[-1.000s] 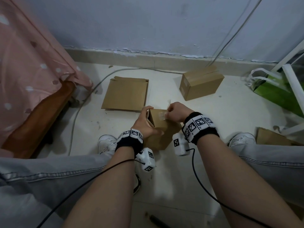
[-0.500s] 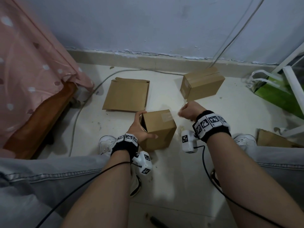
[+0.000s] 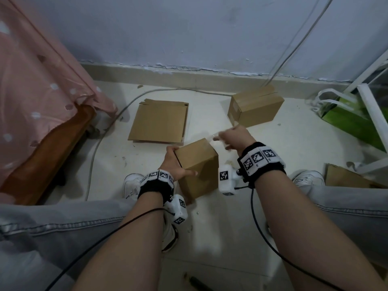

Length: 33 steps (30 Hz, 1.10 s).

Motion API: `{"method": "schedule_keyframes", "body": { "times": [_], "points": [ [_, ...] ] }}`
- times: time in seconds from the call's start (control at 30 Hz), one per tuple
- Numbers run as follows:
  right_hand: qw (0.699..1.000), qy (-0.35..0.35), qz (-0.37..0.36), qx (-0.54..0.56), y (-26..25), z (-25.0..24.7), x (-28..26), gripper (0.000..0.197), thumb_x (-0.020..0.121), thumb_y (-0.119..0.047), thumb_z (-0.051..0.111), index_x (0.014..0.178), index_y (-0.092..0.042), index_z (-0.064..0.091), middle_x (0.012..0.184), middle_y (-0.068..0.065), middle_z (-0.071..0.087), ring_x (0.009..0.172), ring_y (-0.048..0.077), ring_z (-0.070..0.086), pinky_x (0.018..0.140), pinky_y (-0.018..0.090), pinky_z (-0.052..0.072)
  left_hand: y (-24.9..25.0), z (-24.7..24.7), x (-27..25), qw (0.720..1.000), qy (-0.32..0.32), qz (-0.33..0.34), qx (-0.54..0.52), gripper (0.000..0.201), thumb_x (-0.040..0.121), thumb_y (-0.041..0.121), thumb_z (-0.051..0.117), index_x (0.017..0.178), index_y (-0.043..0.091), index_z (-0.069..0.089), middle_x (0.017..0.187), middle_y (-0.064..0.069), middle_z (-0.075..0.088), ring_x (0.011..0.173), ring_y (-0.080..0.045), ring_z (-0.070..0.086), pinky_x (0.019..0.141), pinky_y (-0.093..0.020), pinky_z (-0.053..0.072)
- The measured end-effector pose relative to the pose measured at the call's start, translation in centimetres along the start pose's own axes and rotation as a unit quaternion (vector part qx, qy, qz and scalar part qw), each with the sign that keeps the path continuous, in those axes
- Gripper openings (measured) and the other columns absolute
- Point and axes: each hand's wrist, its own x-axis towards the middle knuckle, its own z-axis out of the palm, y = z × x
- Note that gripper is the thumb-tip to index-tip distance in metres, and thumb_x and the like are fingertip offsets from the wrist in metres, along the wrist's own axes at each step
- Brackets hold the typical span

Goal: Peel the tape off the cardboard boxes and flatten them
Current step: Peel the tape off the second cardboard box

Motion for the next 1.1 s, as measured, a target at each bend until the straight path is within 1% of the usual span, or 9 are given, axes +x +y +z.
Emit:
{"method": "schedule_keyframes", "body": {
  "times": [0.07,0.17,0.3,0.43,0.53,0.63,0.77,0.93,1.1],
  "points": [
    [0.998,-0.041,-0.010,0.038,-1.0,0.6,-0.5,0.006,0.083,0.003,0.050,0.085,-0.001,0.055,0.102,0.026,0.072,0.090,0.025,0.065,0.059,0.031,0.044,1.2,-0.2,0.4,0.994,0.000,-0.010,0.112,0.105,0.059,0.032,0.091,0.137,0.013,0.024,0.134,-0.007,0.034,0.125,-0.028,0.044,0.105,-0.040,0.041],
    [0.997,-0.069,-0.038,0.019,-1.5,1.3,-0.9,0.014,0.089,0.005,0.046,0.080,0.000,0.056,0.090,0.021,0.074,0.070,0.022,0.063,0.054,0.029,0.043,3.1,0.1,0.6,0.964,-0.006,0.001,0.264,0.111,0.062,0.042,0.086,0.145,0.010,0.020,0.146,-0.009,0.028,0.141,-0.029,0.028,0.119,-0.054,0.012],
    [0.992,-0.101,-0.041,0.058,-1.3,2.4,-1.8,0.020,0.097,0.000,0.044,0.080,-0.001,0.054,0.065,0.015,0.063,0.047,0.018,0.051,0.048,0.029,0.038,4.2,2.2,0.8,0.957,0.015,0.050,0.284,0.105,0.070,0.029,0.075,0.150,0.015,0.008,0.154,-0.009,0.022,0.147,-0.024,0.017,0.120,-0.054,-0.003],
    [0.995,-0.077,-0.067,-0.017,-1.3,2.8,-1.6,0.030,0.099,-0.012,0.046,0.075,0.000,0.059,0.067,0.019,0.061,0.049,0.023,0.053,0.050,0.029,0.044,5.1,3.3,0.7,0.967,0.041,0.064,0.244,0.095,0.075,0.014,0.069,0.149,0.022,0.010,0.152,-0.003,0.022,0.145,-0.024,0.024,0.120,-0.055,0.008],
    [0.995,-0.092,-0.048,0.015,-1.2,2.7,-1.6,0.009,0.097,-0.011,0.056,0.099,-0.004,0.052,0.070,0.015,0.059,0.052,0.022,0.057,0.051,0.030,0.050,4.9,3.4,0.6,0.965,0.072,0.073,0.242,0.087,0.076,0.015,0.068,0.147,0.021,0.018,0.149,-0.003,0.027,0.141,-0.025,0.030,0.115,-0.053,0.021],
    [0.992,-0.096,-0.058,-0.048,-0.9,2.4,-0.7,0.049,0.083,-0.016,0.077,0.122,-0.014,0.047,0.085,0.011,0.068,0.069,0.025,0.068,0.074,0.041,0.060,4.4,2.9,0.4,0.970,0.076,0.075,0.219,0.089,0.070,0.028,0.074,0.142,0.021,0.023,0.144,0.000,0.032,0.136,-0.022,0.035,0.111,-0.047,0.027],
    [0.962,-0.094,-0.116,-0.230,-1.1,1.7,-1.0,0.018,0.078,-0.024,0.083,0.092,-0.016,0.078,0.083,-0.002,0.072,0.084,0.016,0.066,0.078,0.031,0.054,4.1,2.3,0.1,0.968,0.056,0.059,0.236,0.105,0.058,0.046,0.081,0.141,0.022,0.022,0.140,0.003,0.034,0.133,-0.022,0.038,0.108,-0.046,0.031],
    [0.929,-0.081,-0.123,-0.340,-1.1,1.4,-1.5,0.026,0.078,-0.036,0.081,0.089,-0.013,0.076,0.091,-0.001,0.068,0.090,0.014,0.060,0.076,0.025,0.042,4.1,2.1,-0.1,0.968,0.043,0.029,0.246,0.114,0.055,0.047,0.086,0.144,0.020,0.020,0.145,0.001,0.033,0.134,-0.023,0.037,0.108,-0.046,0.031],
    [0.911,-0.099,-0.141,-0.375,-1.6,2.0,-2.1,0.014,0.083,-0.022,0.076,0.093,-0.013,0.070,0.090,0.001,0.066,0.086,0.018,0.061,0.074,0.028,0.046,4.1,2.4,-0.2,0.967,0.035,0.024,0.251,0.113,0.055,0.051,0.083,0.142,0.021,0.018,0.143,0.001,0.033,0.133,-0.023,0.036,0.108,-0.048,0.031]
  ]
}}
